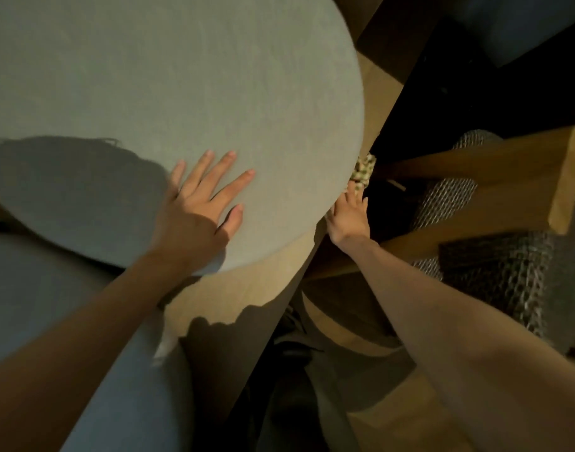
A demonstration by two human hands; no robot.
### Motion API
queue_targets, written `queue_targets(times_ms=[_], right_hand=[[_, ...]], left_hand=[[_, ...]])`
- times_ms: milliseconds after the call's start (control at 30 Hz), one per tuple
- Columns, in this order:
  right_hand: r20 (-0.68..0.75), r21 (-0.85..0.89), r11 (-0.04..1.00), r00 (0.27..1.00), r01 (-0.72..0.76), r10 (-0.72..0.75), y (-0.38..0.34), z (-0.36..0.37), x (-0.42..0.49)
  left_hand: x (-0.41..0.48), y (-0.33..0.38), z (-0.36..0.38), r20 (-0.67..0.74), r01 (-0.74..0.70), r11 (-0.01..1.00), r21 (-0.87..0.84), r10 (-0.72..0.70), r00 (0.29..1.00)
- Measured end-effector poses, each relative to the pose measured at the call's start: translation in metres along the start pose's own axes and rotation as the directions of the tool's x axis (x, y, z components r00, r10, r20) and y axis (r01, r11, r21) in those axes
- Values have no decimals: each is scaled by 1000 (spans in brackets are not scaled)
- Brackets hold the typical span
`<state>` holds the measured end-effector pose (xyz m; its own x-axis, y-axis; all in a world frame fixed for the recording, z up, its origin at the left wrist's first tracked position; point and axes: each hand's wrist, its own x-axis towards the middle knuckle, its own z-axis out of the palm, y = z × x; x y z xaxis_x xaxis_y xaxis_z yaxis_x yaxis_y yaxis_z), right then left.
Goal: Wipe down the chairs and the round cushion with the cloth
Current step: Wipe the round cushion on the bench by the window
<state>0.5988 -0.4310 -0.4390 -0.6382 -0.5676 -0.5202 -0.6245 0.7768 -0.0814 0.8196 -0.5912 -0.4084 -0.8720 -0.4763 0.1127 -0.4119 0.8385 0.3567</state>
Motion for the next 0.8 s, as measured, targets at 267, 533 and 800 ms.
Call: queue_targets(times_ms=[267, 533, 800], right_hand=[[72, -109, 991, 995, 82, -74, -50, 79, -105], [122, -149, 936, 946, 318, -302, -120, 126, -167], [290, -434, 591, 726, 680, -623, -110, 124, -163]], left_hand=[[-91, 10, -30, 162, 115, 992, -43, -107, 981], [-192, 7, -52, 74, 358, 934, -11, -356, 931], [-256, 35, -39, 41, 447, 884, 137, -455, 889]])
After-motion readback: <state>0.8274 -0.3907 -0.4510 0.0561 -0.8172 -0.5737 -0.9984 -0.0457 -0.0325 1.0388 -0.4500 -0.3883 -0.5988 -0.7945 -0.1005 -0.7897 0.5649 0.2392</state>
